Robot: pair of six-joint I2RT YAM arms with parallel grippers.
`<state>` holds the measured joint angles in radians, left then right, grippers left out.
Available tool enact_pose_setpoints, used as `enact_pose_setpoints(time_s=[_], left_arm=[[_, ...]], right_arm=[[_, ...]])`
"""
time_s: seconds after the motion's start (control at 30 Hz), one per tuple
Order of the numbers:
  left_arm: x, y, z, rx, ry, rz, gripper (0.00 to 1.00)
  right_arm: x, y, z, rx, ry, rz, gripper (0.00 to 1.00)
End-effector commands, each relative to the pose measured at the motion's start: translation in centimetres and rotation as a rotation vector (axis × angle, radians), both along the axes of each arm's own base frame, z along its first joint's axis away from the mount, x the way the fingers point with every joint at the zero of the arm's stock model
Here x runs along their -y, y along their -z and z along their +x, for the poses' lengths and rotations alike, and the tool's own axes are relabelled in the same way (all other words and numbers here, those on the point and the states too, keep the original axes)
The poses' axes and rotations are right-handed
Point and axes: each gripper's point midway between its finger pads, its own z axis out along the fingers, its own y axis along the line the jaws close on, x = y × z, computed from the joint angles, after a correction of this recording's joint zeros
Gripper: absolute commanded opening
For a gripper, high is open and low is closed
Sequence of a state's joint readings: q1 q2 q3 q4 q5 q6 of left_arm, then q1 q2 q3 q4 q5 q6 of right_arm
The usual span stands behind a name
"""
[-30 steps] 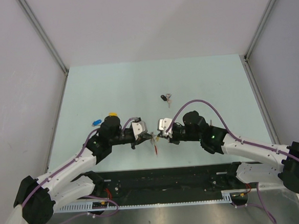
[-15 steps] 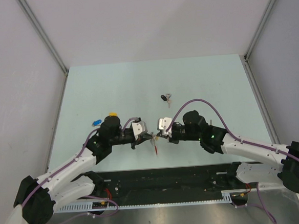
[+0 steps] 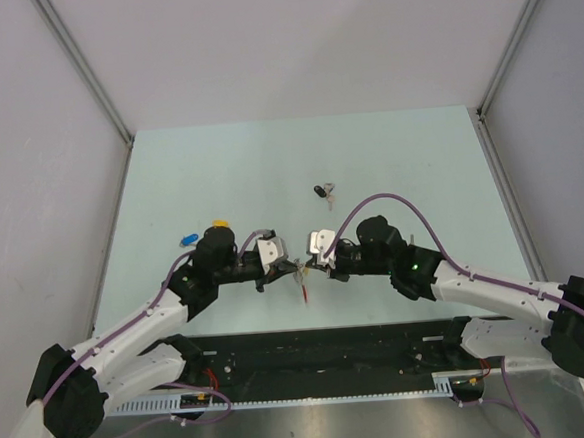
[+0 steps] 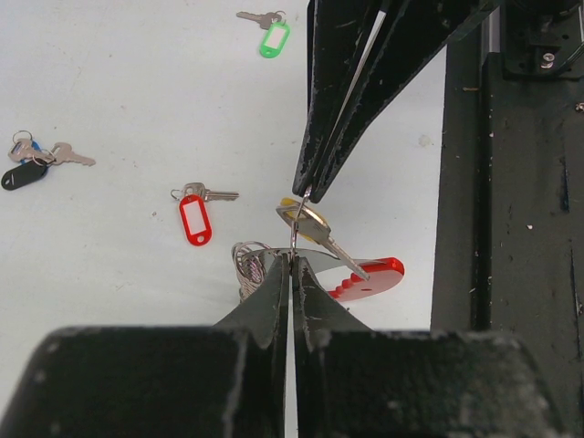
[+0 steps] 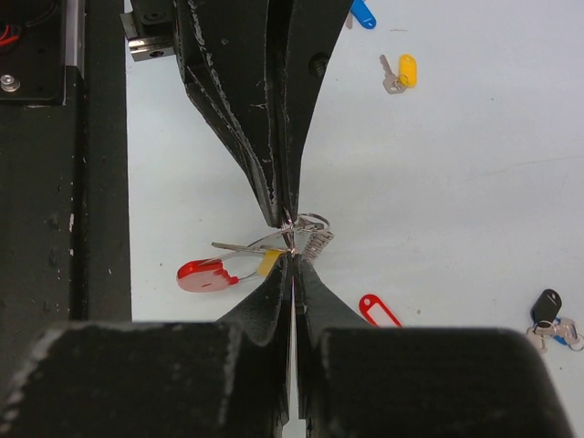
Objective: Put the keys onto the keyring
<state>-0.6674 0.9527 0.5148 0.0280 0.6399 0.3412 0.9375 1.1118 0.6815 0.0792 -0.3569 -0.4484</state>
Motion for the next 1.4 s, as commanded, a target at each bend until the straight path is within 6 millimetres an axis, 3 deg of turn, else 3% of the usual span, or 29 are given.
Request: enact_pose_setpoints(time_s=[0.0, 1.37], left_arm=[[0.17, -1.14, -0.03, 0.035, 0.017, -0.009, 0.0], [0.11, -1.1, 0.11, 0.038, 0.007, -0.006, 0.0]], right_arm=[[-0.75, -2.04, 0.39, 0.021, -0.011, 0.044, 0.0], [-0.17, -2.44, 0.77, 0.019, 0.028, 0.039, 0.0]])
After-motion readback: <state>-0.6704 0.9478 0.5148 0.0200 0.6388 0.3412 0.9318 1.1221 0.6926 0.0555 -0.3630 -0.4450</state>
